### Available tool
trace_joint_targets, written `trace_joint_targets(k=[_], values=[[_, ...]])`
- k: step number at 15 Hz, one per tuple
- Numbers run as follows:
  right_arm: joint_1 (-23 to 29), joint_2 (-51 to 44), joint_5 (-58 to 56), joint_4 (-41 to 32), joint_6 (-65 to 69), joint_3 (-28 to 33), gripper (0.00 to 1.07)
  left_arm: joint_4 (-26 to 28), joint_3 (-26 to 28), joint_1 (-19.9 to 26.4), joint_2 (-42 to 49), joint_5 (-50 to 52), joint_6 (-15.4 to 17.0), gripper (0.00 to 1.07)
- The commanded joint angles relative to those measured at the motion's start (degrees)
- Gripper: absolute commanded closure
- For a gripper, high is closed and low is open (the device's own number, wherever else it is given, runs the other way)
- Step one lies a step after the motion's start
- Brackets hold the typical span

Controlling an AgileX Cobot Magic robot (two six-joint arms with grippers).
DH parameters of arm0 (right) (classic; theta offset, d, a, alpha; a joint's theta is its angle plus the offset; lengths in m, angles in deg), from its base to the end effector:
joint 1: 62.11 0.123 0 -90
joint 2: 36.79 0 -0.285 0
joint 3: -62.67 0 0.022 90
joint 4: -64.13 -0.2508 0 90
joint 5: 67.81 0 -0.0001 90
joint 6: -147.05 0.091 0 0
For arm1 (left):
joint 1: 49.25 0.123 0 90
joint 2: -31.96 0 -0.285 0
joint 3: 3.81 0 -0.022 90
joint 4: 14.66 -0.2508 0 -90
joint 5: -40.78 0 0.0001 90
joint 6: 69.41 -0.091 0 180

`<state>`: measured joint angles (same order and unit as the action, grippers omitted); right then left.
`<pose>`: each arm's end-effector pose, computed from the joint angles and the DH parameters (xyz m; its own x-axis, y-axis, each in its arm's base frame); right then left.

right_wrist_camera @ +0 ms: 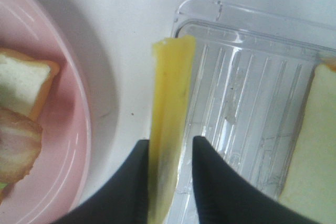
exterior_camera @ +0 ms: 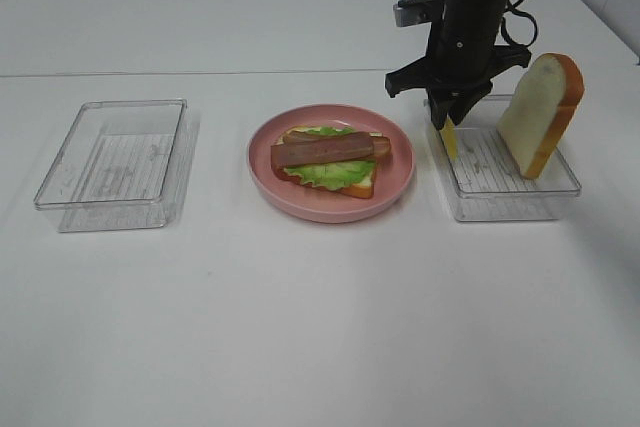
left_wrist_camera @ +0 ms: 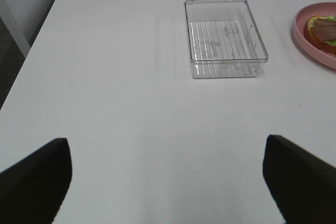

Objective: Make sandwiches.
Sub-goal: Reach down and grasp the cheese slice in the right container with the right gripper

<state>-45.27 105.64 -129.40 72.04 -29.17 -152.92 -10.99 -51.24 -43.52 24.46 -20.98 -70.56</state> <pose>0.4728 0.1316 0.1567 -0.9369 -0.2836 -0.2045 -0.2639 0.9572 -0.1185 -0.0082 -0.0060 0.2815 -0.4456 -0.0550 -0.8935 -0.0541 0.9979 -0.0345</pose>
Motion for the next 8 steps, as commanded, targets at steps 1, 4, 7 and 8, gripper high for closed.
trace_joint_targets(k=[1, 4, 7, 8], values=[[-0.40, -0.34, -0.23, -0.11, -0.40, -0.23, 1.02, 0.11, -0.11, 0.29, 0.80, 0.17, -0.11, 0.16], [-0.40, -0.34, -0.23, -0.11, -1.55, -0.23, 1.07, 0.11, -0.11, 0.29, 0.80, 0.17, -0.11, 0.16], [-0.40, -0.40, -1.83, 0.00, -1.66, -1.32, 1.07, 0.11, -0.11, 0.29, 0.80, 0.17, -0.11, 0.16], [-0.40, -0.40, -2.92, 0.00, -1.66, -2.52, 1.07, 0.11, -0.11, 0.29, 0.80, 0.17, -0.11, 0.16]])
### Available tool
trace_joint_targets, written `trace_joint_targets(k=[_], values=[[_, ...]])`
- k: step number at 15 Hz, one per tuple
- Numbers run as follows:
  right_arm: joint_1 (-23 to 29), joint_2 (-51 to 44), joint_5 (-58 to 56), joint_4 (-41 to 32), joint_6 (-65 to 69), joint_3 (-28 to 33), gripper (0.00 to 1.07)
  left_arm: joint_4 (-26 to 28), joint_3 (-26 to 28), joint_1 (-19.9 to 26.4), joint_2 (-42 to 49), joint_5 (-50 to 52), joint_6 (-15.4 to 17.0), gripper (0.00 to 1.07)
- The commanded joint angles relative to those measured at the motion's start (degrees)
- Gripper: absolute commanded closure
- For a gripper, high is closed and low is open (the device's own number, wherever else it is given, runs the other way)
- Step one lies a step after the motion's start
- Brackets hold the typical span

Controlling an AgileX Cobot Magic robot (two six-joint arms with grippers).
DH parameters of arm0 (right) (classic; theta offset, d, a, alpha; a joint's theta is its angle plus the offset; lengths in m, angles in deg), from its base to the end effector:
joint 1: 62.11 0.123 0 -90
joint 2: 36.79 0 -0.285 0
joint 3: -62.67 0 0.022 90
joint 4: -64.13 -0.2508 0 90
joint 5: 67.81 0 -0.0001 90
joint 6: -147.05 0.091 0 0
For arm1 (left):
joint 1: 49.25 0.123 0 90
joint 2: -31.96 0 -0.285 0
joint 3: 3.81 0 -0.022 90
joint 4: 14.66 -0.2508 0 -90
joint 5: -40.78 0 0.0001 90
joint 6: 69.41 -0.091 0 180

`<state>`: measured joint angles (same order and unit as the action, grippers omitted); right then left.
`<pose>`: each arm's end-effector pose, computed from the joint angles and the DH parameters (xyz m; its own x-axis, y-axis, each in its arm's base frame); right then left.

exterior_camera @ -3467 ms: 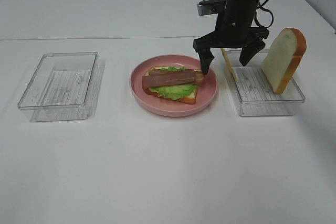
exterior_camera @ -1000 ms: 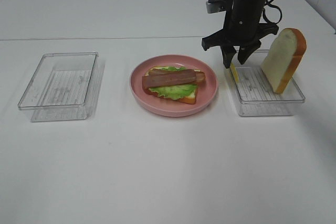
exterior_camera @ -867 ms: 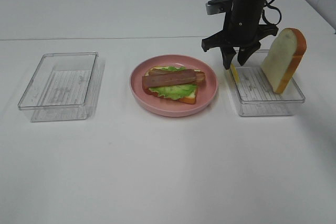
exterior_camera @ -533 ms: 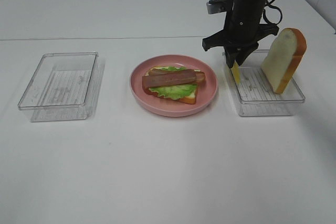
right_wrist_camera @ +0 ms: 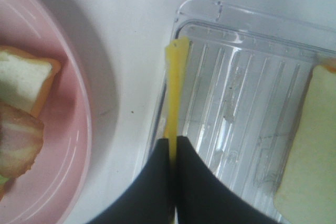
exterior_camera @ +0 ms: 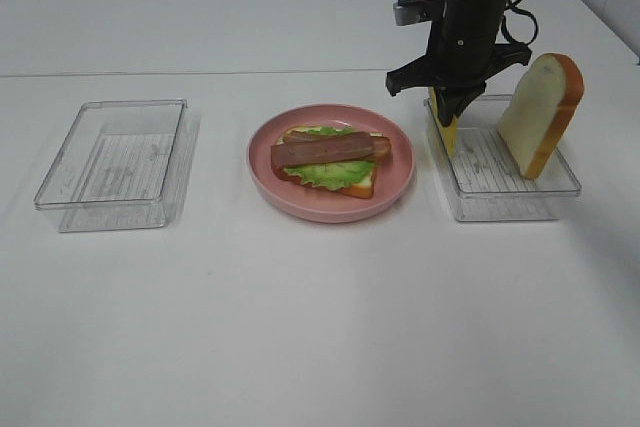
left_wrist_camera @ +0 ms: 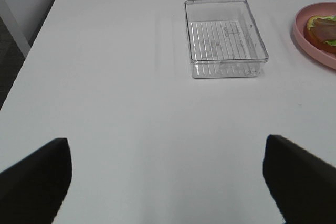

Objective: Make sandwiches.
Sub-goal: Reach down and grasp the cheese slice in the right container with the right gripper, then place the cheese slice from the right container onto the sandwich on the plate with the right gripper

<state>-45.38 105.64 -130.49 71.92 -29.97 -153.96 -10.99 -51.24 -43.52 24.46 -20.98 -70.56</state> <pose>0.4738 0.1310 0.1612 -0.9348 -0.2921 -0.2022 -0.2723 0.9547 -0.1201 -0.0082 -0.0060 0.2815 -0.4456 -0.0550 -0.8935 -0.0541 0.9979 -0.0345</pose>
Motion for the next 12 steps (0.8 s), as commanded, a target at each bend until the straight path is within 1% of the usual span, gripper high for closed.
trace_joint_targets(k=[1, 3, 6, 7, 10, 11, 12], values=[[-0.29, -0.63, -3.09, 0.11, -0.86, -3.04, 1.07, 0.11, -0.11, 0.29, 0.80, 0.17, -0.11, 0.16], [-0.29, -2.01, -3.72, 0.11, -0.97, -3.84, 1.07, 0.11, -0.11, 0.29, 0.80, 0.17, -0.11, 0.16], [-0.23, -6.76, -5.90, -0.06, -1.09, -3.84, 1.07, 0.11, -0.11, 0.29, 0.80, 0.17, -0.11, 0.16], [-0.06, -10.49, -6.13, -2.69, -1.09, -3.84, 1.07, 0.11, -0.11, 0.29, 0.80, 0.17, -0.11, 0.16], [-0.06, -13.18, -6.76, -7.79, -1.09, -3.84, 1.07, 0.11, -0.11, 0.29, 0.80, 0.17, -0.11, 0.16], [-0.06, -13.64, -7.16, -10.60, -1.09, -3.84, 1.07, 0.11, -0.11, 0.29, 0.80, 0.17, -0.11, 0.16], [0.52, -13.58, -7.39, -17.19, -1.26, -3.78, 1.07, 0.11, -0.11, 0.29, 0.80, 0.17, -0.11, 0.16]])
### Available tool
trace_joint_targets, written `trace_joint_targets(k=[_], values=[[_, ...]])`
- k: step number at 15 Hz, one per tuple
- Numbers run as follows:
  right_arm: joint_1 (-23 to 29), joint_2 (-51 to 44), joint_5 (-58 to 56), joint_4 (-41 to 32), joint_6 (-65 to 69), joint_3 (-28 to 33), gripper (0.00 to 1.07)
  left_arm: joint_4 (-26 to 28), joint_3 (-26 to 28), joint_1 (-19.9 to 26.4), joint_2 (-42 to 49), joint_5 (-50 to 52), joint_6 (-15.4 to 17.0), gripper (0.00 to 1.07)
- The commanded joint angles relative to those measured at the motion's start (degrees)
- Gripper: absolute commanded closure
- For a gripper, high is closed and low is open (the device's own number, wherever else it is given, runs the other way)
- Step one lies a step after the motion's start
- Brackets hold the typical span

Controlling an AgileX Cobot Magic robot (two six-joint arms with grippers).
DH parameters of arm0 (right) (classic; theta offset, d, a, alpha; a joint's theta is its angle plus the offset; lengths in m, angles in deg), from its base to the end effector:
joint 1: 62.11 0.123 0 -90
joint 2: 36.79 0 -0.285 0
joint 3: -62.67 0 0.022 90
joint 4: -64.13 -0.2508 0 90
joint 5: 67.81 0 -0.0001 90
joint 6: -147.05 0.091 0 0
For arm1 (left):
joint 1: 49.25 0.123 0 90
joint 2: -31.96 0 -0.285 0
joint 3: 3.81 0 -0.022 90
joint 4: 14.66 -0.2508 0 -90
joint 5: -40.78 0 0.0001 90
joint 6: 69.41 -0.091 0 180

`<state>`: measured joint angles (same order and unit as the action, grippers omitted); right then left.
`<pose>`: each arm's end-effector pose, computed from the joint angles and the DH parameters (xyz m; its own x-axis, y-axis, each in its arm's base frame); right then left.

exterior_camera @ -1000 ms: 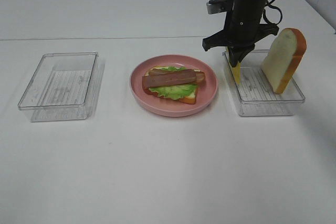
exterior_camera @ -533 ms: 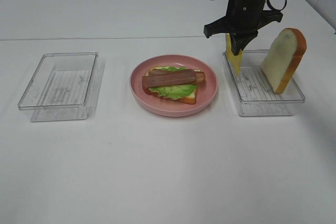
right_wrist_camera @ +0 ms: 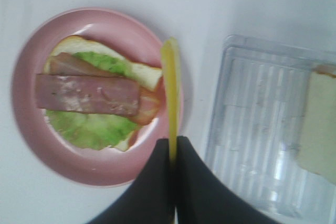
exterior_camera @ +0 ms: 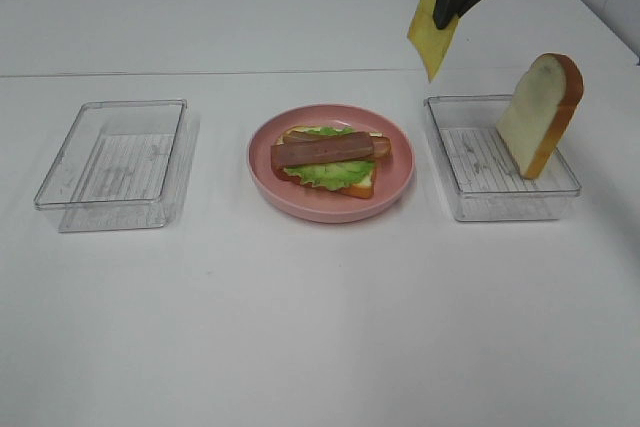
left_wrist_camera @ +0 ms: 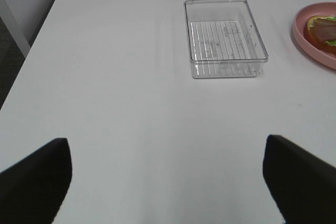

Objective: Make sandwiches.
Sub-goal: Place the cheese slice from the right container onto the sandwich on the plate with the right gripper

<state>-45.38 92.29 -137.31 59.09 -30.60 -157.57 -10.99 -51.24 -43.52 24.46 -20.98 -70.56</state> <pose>0.4417 0.1406 0.2870 -0.9100 -0.1988 -0.3638 -0.2513 0.9624 0.1028 -0.0082 -0.0060 0.2815 -0.4456 -0.0550 -0.8935 -0.0541 0.9979 -0.0345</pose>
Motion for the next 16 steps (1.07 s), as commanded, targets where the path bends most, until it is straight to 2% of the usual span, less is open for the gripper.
trace_joint_targets(k=[1, 8, 12, 16], values=[[0.74, -0.23, -0.23, -5.33, -0.63, -0.17, 1.07, 0.11, -0.11, 0.29, 0.80, 0.17, -0.11, 0.16], [12.78, 5.27, 6.88, -6.47, 0.63, 0.17, 1.07, 0.11, -0.11, 0.29, 0.80, 0.17, -0.11, 0.16], [13.92, 9.51, 10.08, -9.63, 0.63, 0.17, 1.07, 0.11, -0.11, 0.29, 0.80, 0.17, -0.11, 0.16], [13.87, 12.61, 11.75, -7.96, 0.46, 0.17, 1.07, 0.11, -0.11, 0.29, 0.80, 0.17, -0.11, 0.16]])
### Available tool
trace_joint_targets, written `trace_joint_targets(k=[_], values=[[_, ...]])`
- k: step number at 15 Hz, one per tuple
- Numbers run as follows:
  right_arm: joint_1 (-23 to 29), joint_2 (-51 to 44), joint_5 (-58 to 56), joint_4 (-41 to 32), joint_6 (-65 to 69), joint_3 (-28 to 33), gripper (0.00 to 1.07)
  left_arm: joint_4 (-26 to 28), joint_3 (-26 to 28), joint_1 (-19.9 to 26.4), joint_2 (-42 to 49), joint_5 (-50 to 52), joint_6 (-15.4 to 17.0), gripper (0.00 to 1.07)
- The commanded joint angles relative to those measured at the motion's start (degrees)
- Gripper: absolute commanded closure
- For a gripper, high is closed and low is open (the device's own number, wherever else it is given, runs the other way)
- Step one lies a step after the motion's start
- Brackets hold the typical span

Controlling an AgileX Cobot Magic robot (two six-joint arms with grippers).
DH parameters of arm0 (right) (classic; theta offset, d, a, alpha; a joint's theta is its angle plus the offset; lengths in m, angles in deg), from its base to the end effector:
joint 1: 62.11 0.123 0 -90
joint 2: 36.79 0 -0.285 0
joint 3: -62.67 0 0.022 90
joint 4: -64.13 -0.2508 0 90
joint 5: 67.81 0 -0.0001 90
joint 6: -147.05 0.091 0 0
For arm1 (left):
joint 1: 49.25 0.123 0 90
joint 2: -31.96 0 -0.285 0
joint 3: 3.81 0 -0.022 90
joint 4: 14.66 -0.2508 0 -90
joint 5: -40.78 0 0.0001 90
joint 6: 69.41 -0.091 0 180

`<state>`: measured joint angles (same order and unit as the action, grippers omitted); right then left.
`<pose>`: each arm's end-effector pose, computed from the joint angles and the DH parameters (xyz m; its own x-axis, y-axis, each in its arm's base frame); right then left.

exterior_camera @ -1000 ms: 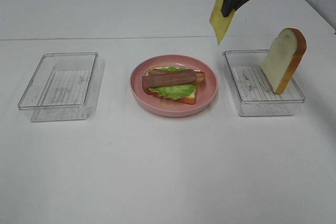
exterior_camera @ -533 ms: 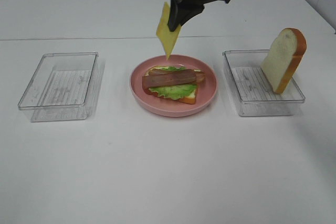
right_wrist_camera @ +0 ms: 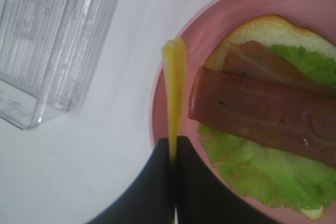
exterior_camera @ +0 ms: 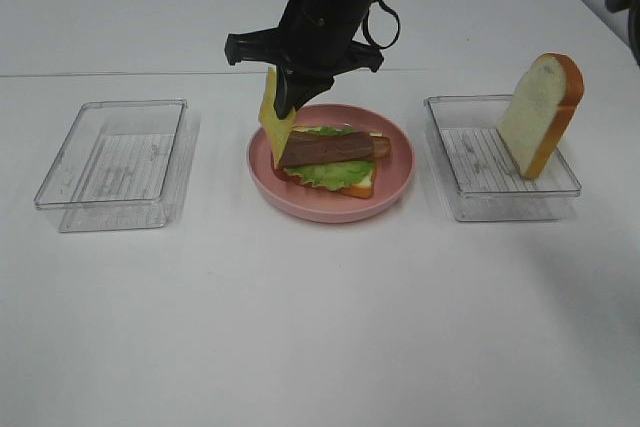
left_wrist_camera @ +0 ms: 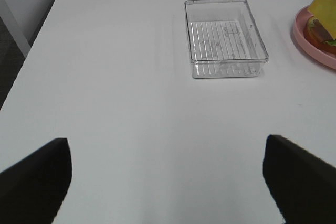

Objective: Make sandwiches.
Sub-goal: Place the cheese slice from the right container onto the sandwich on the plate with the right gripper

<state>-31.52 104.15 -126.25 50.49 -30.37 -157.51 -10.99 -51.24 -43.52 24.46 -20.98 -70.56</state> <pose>0.4249 0.2724 0.1944 -0.8848 -0.3290 -0.3298 -0.4172 0.8747 0.2468 -0.0082 -0.0060 0.2815 -0.4456 -0.0550 -0.8935 -0.0541 0.9979 -0.0345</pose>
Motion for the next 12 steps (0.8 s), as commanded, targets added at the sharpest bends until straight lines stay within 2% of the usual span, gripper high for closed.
trace_joint_targets(k=[1, 6, 12], values=[[0.00, 1.72, 0.69, 1.78, 0.29, 0.11, 1.07, 0.11, -0.11, 0.29, 0.80, 0.17, -0.11, 0.16], [0.00, 3.09, 1.15, 15.07, 2.35, 0.11, 1.07, 0.11, -0.11, 0.29, 0.80, 0.17, -0.11, 0.16], [0.00, 3.38, -1.89, 19.02, 2.35, 0.11, 1.07, 0.11, -0.11, 0.29, 0.80, 0.17, -0.11, 0.16]])
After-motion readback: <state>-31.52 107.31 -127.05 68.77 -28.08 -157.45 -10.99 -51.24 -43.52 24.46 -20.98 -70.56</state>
